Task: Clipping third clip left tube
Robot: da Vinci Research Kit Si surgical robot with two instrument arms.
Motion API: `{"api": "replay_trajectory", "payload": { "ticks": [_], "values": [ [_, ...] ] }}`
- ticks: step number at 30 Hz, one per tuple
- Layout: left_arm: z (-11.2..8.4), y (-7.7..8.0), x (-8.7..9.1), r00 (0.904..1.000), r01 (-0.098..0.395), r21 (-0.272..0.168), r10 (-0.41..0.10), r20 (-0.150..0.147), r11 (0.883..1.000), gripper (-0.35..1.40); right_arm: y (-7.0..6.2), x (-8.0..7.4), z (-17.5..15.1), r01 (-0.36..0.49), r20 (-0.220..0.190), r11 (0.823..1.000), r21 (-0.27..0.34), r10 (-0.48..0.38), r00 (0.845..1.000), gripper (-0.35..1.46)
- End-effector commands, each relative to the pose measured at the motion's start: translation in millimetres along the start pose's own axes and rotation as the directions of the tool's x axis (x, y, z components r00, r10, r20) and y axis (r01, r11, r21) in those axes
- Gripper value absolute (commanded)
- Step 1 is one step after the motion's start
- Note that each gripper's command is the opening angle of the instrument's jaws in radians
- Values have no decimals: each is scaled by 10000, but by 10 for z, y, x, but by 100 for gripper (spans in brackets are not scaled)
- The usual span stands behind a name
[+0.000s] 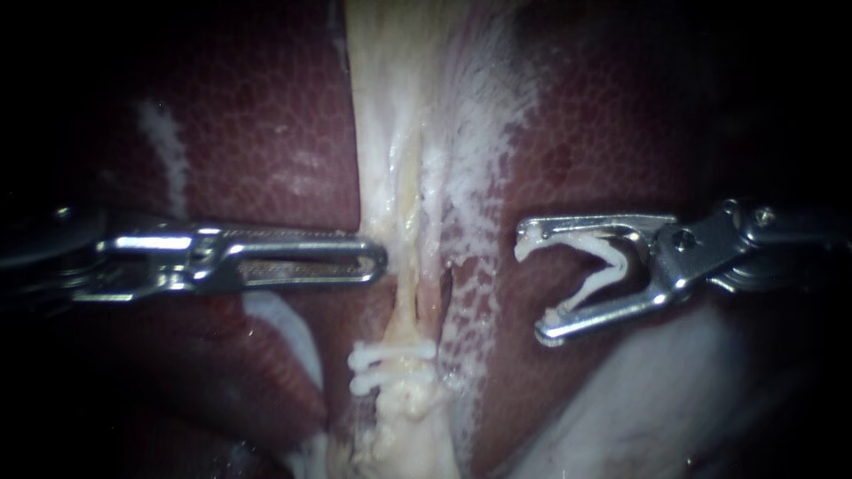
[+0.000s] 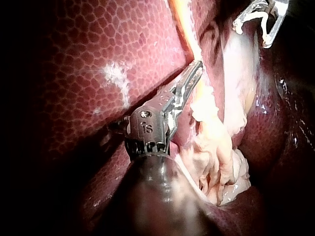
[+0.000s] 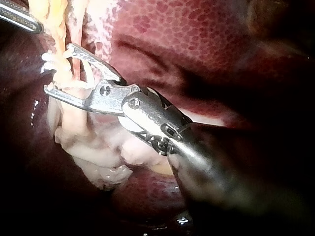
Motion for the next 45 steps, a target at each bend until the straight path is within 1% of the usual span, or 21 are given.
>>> {"api": "replay_trajectory", "payload": {
  "ticks": [1, 7, 12, 14, 19, 22, 24, 26, 30, 36, 41, 45],
  "values": [
    [0, 0, 0, 10000, 2, 9, -2, 1, 10000, -35, 0, 0, 1, -1, -2, 10000, -3, 1, 10000, 59],
    [-1, -1, -2, 10000, 14, 16, -14, -3, 10000, -35, 0, -4, 5, 28, 4, 10000, -19, -28, 10000, 60],
    [-13, -5, -18, 9999, 99, 102, -99, -43, 9999, -35, 1, -16, 14, 163, 23, 9998, -58, -163, 9999, 60],
    [-19, -10, -25, 9999, 143, 112, -142, -83, 9998, -35, 2, -22, 19, 83, 17, 10000, -22, -83, 10000, 60],
    [-28, -24, -34, 9998, 189, 184, -190, 42, 9997, -35, 5, -40, 35, -101, 7, 9999, 48, 101, 9999, 60],
    [-38, -35, -44, 9994, 294, 240, -298, 171, 9993, -35, 8, -52, 50, -203, 1, 9997, 130, 203, 9998, 60],
    [-44, -41, -49, 9993, 264, 289, -271, 244, 9992, -35, 9, -58, 60, -337, -5, 9993, 176, 337, 9994, 60],
    [-51, -48, -55, 9989, 295, 316, -306, 355, 9991, -35, 11, -62, 68, -366, -7, 9991, 230, 367, 9993, 60],
    [-57, -58, -59, 9988, 249, 351, -263, 403, 9991, -35, 14, -67, 85, -444, -13, 9985, 316, 445, 9990, 60],
    [-59, -59, -58, 9988, 240, 332, -254, 408, 9992, -35, 17, -69, 104, -473, -20, 9980, 411, 475, 9989, 60],
    [-60, -57, -58, 9988, 239, 314, -252, 414, 9992, -35, 15, -77, 117, -622, -13, 9967, 516, 623, 9981, 59],
    [-60, -53, -57, 9988, 237, 298, -250, 419, 9993, -35, 12, -85, 127, -790, 2, 9947, 654, 792, 9969, 59]
  ]
}}
